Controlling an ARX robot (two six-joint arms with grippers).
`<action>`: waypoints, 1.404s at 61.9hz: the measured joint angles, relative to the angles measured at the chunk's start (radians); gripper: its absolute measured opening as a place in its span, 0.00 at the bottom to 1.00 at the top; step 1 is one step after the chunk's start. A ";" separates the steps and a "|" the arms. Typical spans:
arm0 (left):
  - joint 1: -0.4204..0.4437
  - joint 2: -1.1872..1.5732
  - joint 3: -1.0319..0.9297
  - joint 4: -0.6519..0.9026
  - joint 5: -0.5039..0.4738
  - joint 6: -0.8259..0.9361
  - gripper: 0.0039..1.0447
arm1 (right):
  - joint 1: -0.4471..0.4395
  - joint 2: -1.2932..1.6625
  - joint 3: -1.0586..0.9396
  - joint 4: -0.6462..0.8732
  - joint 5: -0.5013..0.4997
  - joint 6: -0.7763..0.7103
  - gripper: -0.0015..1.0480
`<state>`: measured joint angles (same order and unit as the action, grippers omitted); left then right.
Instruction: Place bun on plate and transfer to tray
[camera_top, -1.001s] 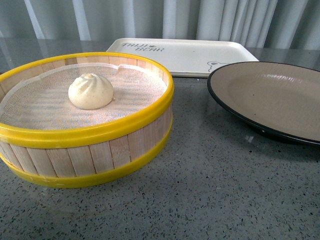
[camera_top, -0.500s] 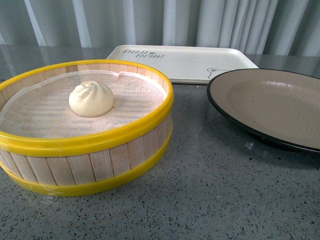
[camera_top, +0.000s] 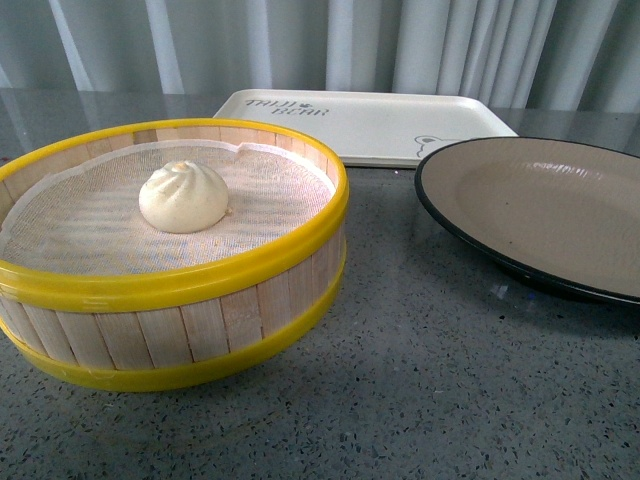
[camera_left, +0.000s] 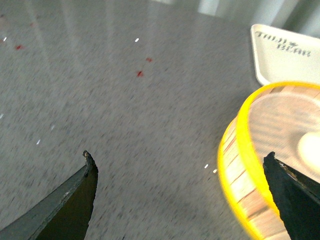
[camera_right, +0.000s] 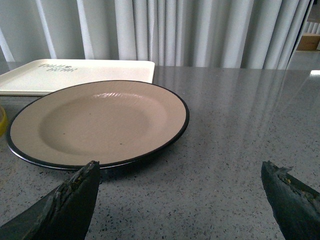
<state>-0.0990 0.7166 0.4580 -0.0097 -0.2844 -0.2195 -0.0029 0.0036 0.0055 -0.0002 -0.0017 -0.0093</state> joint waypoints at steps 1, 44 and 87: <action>-0.011 0.030 0.028 0.006 0.000 0.004 0.94 | 0.000 0.000 0.000 0.000 0.000 0.000 0.92; -0.426 0.696 0.551 -0.060 -0.084 0.161 0.94 | 0.000 0.000 0.000 0.000 0.000 0.000 0.92; -0.427 0.816 0.612 -0.150 -0.117 0.102 0.94 | 0.000 0.000 0.000 0.000 0.000 0.000 0.92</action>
<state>-0.5262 1.5330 1.0702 -0.1596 -0.4019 -0.1173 -0.0029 0.0036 0.0055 -0.0002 -0.0017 -0.0093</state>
